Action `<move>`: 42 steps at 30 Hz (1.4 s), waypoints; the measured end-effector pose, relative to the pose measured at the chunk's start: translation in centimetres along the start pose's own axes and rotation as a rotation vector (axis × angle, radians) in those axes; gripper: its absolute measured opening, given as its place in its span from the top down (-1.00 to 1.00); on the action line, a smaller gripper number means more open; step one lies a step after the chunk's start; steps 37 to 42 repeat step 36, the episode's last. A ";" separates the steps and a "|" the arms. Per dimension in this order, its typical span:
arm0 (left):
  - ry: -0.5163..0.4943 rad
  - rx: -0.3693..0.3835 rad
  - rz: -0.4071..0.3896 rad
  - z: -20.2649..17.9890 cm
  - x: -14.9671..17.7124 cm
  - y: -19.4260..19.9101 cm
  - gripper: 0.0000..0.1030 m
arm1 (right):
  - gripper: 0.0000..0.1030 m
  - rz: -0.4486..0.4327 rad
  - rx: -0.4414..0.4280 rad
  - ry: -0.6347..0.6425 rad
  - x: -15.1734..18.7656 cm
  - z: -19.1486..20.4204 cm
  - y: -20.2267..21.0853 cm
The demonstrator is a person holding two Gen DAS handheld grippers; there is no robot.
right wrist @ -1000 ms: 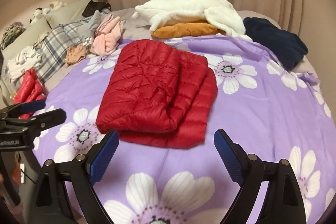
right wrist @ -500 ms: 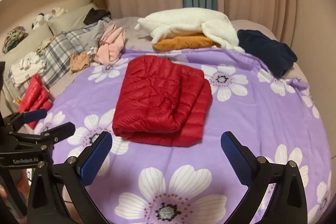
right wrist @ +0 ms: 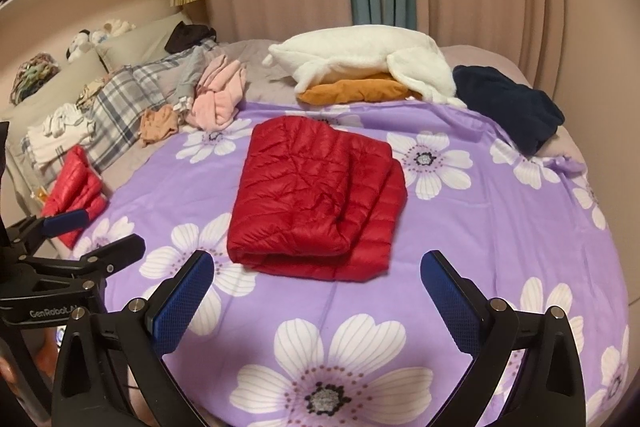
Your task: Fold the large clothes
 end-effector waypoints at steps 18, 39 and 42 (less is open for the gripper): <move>0.006 -0.005 0.012 -0.1 0.1 -0.2 -0.99 | -0.98 0.005 0.004 -0.007 0.0 -0.3 0.1; 0.015 -0.019 -0.011 -0.4 -0.2 0.3 -0.99 | -0.98 0.006 0.002 -0.005 -0.1 -0.4 0.1; 0.015 -0.019 -0.011 -0.4 -0.2 0.3 -0.99 | -0.98 0.006 0.002 -0.005 -0.1 -0.4 0.1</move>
Point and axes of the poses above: each gripper's, at about its wrist camera, not at the fingertips, and y roughly against the way its jaws point, z to its left, x to its underside, the point moved 6 cm from there along -y, roughly the way its jaws point, and after that the axes turned 6 degrees about y, right-handed, at the moved point
